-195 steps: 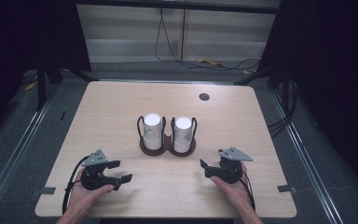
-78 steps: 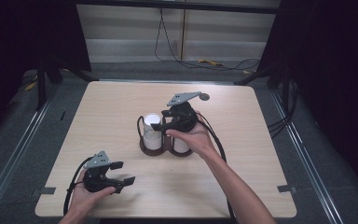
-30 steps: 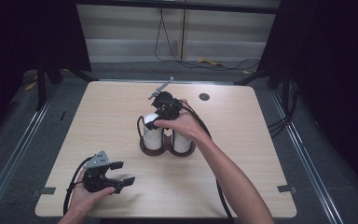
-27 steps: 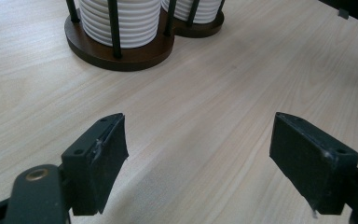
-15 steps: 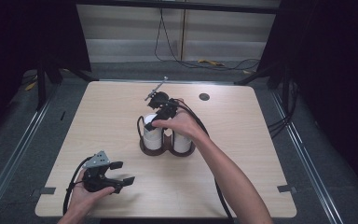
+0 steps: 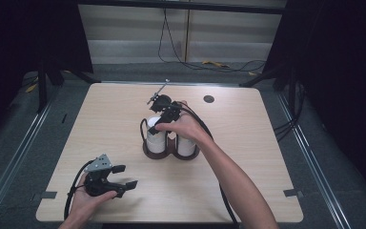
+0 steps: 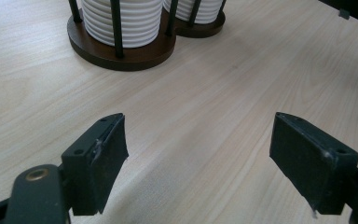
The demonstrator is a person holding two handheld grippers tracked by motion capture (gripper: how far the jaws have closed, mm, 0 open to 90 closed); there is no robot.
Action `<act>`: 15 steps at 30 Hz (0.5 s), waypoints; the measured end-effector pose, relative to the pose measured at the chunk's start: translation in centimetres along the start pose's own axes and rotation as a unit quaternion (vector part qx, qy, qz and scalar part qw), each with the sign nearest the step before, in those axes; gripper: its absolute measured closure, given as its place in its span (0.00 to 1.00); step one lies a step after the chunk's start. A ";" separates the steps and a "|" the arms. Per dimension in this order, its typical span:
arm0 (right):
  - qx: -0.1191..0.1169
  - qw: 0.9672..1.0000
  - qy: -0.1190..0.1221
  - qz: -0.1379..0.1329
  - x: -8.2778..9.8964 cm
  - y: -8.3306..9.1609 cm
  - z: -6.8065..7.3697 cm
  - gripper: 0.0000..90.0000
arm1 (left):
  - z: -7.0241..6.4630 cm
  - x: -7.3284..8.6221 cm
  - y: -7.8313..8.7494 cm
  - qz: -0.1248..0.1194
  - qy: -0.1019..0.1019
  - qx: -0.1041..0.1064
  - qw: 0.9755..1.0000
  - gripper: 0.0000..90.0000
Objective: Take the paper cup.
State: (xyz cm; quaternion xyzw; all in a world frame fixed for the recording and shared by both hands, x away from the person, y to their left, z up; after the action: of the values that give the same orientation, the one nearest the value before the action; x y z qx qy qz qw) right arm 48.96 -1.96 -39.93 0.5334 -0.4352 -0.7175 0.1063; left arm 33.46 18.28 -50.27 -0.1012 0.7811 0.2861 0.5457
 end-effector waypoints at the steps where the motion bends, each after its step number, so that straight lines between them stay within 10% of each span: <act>1: 0.001 1.000 0.002 -0.003 0.0 0.1 0.0 0.38 | 0.0 0.0 0.0 0.000 0.001 0.000 1.000 0.21; 15: 0.001 1.000 0.008 -0.012 -0.2 0.5 0.2 0.39 | 0.0 0.0 0.0 0.001 0.001 0.000 1.000 0.21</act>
State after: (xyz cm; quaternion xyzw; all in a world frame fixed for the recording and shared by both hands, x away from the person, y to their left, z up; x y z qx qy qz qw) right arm 48.72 -2.09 -39.41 0.5448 -0.4286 -0.7137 0.1003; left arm 33.45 18.24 -50.31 -0.1009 0.7818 0.2869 0.5443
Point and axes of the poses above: each handheld gripper's, and its own axes: y roughly backward along the jaws, x roughly out of its underside, z roughly to its left, the point moved 3 cm from there along -y, roughly forward along the jaws, and after that the axes turned 13 degrees about -z, right-handed, at the moved point
